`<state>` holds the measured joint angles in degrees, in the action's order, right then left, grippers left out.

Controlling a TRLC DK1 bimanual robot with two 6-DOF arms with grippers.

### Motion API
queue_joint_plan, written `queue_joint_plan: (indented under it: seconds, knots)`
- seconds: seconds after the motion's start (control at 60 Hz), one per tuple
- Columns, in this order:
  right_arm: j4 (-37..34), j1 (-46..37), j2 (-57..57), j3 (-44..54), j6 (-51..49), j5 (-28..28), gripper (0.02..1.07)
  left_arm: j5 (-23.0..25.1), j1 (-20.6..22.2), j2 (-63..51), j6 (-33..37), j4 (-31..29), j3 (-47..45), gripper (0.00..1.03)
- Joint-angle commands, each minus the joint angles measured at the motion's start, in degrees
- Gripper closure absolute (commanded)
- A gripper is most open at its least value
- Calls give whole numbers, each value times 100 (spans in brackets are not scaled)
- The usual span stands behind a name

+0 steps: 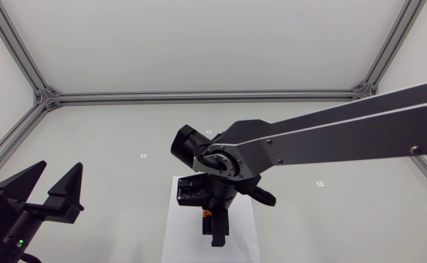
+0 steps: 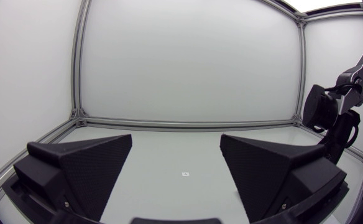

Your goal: Pick up the orange 2x2 brick with the right arm and stack it on top of the green 2x2 brick in the center

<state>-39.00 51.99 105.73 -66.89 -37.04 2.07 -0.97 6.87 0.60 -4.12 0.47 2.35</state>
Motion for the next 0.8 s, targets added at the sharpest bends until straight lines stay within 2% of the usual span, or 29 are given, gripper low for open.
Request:
queue_joint_plan:
  seconds: [0.0, 0.233, 0.45, 0.567, 0.783]
  knots:
    - [-99, 48, -114, 1, 109, -22, 6, -17, 33, 10, -115, -56, -235, 4]
    - [-248, -22, -598, 1, 118, -22, 6, -17, 25, 10, -115, -56, -235, 4]
    - [-512, -567, -1767, -175, 179, -4, 6, -17, 33, 10, -115, -56, -235, 4]
    - [-362, -1103, -2540, -175, 373, 4, 6, -17, 33, 10, -115, -56, -235, 4]
    - [481, -2421, -3788, 502, 786, -92, 6, -17, 33, 10, -115, -56, -235, 4]
